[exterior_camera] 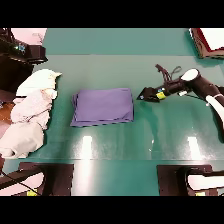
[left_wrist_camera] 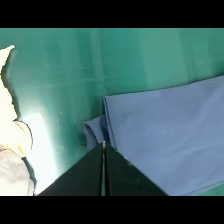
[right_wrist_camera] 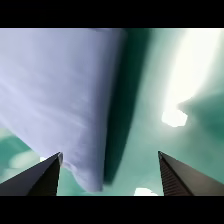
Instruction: Fold the shirts.
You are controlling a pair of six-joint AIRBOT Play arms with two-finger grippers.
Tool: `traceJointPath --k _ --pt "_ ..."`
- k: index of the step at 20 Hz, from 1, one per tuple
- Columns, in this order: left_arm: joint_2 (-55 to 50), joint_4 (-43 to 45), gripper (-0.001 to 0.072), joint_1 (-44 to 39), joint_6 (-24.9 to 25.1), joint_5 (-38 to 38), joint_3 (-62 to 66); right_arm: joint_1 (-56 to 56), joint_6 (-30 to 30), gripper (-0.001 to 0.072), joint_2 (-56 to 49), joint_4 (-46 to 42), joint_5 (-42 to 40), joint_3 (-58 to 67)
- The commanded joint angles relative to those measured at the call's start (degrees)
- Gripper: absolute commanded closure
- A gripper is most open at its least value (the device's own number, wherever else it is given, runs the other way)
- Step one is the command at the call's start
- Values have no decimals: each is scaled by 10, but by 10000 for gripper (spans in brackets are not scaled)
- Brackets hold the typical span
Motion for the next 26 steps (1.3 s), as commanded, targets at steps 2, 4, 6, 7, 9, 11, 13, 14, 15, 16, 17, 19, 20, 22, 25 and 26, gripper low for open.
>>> traceJointPath --k 2,4,6,7,9,11,13,14,15,16,17,19,20,22,25,26 --pt "0 -5 677 0 0 15 -5 -5 -24 37 -48 88 -15 -43" --pt "0 -5 676 0 1 15 -5 29 -48 37 -78 129 -16 -27" --pt "0 -5 677 0 1 15 -5 64 -51 37 -103 146 -19 3" --pt "0 -5 677 0 1 15 -5 80 -51 37 -115 147 -20 21" --pt "0 -5 677 0 1 14 -5 111 -51 185 -138 147 -19 63" --pt "0 -5 677 0 1 12 -5 135 -51 282 -156 147 -25 101" --pt "0 -6 677 0 1 7 -5 151 -52 337 -159 146 -43 126" --pt "0 -6 676 0 1 5 -5 155 -54 564 -157 145 -48 135" --pt "0 -6 676 0 0 3 -5 154 -54 694 -157 145 -47 142" --pt "0 -8 677 0 0 2 -5 151 -54 695 -155 145 -45 149" --pt "0 -15 677 0 0 2 -5 145 -54 695 -151 145 -44 151" --pt "0 -40 677 0 0 2 -5 126 -54 697 -129 141 -46 142" --pt "0 -54 677 -4 0 2 -5 108 -54 697 -107 141 -51 127" --pt "0 -55 677 -25 0 2 -5 51 -54 697 -49 141 -63 80" --pt "0 -55 677 -72 0 11 -5 -79 -52 697 55 118 -62 9" --pt "0 -55 677 -88 0 18 -5 -132 -48 697 91 96 -63 -11"
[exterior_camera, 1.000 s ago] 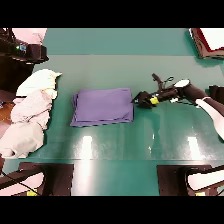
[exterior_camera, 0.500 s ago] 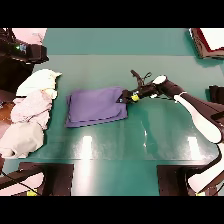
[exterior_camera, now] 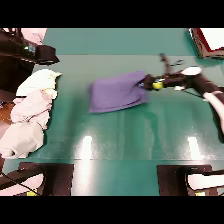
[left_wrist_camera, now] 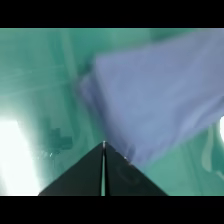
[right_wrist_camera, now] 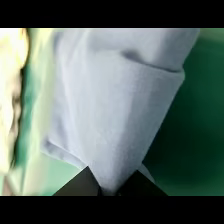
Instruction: Fold the shirts.
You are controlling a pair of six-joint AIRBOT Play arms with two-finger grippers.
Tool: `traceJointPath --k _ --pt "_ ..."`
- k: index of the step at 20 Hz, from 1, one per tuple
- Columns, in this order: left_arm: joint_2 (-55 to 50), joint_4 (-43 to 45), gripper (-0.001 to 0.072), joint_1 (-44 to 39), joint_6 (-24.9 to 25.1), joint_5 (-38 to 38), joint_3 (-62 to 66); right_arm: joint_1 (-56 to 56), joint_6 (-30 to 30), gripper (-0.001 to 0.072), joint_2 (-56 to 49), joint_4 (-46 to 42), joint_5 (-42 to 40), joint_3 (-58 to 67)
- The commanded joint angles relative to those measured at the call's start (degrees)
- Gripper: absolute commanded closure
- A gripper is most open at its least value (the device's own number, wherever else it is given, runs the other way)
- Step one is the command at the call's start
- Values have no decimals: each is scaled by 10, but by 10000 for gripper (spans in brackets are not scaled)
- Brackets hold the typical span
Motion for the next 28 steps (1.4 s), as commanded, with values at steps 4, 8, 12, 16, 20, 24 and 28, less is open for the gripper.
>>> traceJointPath --k 4,8,12,16,20,24,28 --pt "0 -5 677 -97 -2 63 0 -320 18 698 172 -103 -7 -83" --pt "0 -5 677 -149 -2 107 0 -472 5 698 180 -106 -48 -71" --pt "0 -5 677 -174 -3 116 0 -528 4 698 129 -105 -61 -7" --pt "0 -7 677 -174 -16 115 0 -523 5 698 85 -100 -59 89" --pt "0 -6 677 -174 -16 115 0 -539 25 698 83 -103 -48 163" --pt "0 -3 677 -174 -16 116 0 -580 26 699 103 -109 5 197" --pt "0 0 676 -174 -15 115 0 -610 28 698 142 -157 35 197"
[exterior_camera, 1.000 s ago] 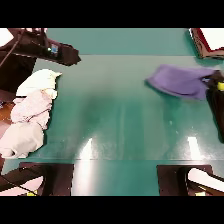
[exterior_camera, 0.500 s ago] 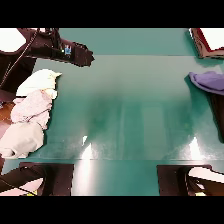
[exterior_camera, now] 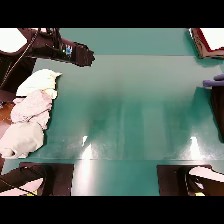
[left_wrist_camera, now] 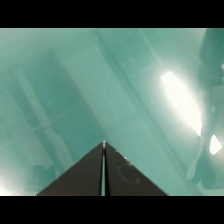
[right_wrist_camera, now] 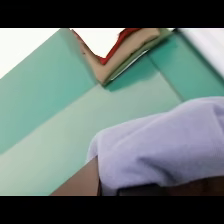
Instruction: Fold the shirts.
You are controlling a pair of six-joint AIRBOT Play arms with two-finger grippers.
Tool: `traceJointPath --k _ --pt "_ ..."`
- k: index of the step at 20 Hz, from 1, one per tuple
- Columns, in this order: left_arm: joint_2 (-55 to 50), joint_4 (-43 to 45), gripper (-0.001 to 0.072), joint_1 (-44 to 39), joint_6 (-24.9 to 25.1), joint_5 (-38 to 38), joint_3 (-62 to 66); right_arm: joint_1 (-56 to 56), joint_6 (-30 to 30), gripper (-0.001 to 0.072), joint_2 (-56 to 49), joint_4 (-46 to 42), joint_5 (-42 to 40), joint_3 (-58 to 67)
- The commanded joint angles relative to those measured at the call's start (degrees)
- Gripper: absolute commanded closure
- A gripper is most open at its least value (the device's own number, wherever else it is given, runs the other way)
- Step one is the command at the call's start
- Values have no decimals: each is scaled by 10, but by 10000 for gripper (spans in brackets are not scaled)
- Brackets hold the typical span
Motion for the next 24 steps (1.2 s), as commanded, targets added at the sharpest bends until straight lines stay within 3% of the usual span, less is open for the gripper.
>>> traceJointPath --k 1,3,11,12,13,14,15,19,24 --pt "0 3 677 0 1 0 0 -22 15 698 32 -74 41 7" --pt "0 5 677 0 5 -1 0 -22 47 697 47 -153 62 2" --pt "0 9 676 0 5 -13 0 -62 67 680 126 -345 121 -139" --pt "0 9 677 0 5 -13 0 -74 86 546 131 -387 133 -150" --pt "0 9 676 0 6 -13 0 -86 105 362 134 -425 143 -158" --pt "0 9 677 0 8 -13 0 -100 122 238 135 -454 154 -164" --pt "0 9 677 0 14 -13 0 -113 133 219 134 -468 171 -165" --pt "0 9 676 0 16 -12 0 -134 147 219 137 -407 184 -165" --pt "0 8 676 0 15 -16 0 -21 147 234 137 -199 182 -164"
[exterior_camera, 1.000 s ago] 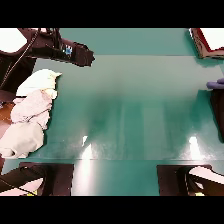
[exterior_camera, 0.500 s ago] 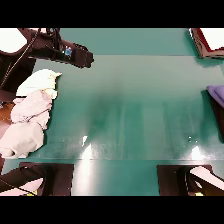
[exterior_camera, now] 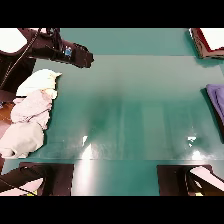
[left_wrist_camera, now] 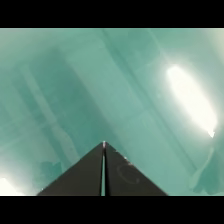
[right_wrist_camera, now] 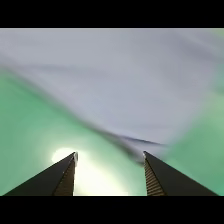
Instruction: Fold the shirts.
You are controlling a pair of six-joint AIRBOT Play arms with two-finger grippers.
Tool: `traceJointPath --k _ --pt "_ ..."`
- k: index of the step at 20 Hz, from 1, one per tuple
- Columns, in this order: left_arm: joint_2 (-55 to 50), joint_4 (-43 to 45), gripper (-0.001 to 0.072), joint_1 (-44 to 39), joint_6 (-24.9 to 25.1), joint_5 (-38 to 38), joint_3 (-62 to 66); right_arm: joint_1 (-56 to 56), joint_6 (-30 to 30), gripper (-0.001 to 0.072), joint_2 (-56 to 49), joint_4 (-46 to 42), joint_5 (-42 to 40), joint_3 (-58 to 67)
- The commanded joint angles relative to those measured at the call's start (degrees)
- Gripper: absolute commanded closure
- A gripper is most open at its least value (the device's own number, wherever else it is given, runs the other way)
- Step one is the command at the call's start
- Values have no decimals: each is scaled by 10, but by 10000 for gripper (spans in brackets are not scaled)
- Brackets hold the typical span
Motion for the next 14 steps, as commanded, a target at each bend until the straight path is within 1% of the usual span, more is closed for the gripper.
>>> traceJointPath --k 1,5,6,7,8,11,14 --pt "0 -4 676 0 0 -16 0 91 5 263 1 132 5 -1" --pt "0 -5 676 0 0 -14 0 241 3 283 1 142 1 -1" --pt "0 -4 676 0 0 -14 0 273 3 348 1 143 -2 -1" --pt "0 -5 676 0 0 -14 0 300 3 577 1 143 -2 -1" --pt "0 -5 676 0 0 -14 0 326 3 693 1 143 -1 -1" --pt "0 -5 676 0 0 -14 0 380 3 693 1 143 -5 -1" --pt "0 -5 676 0 0 -14 0 405 3 693 1 143 -6 -1"
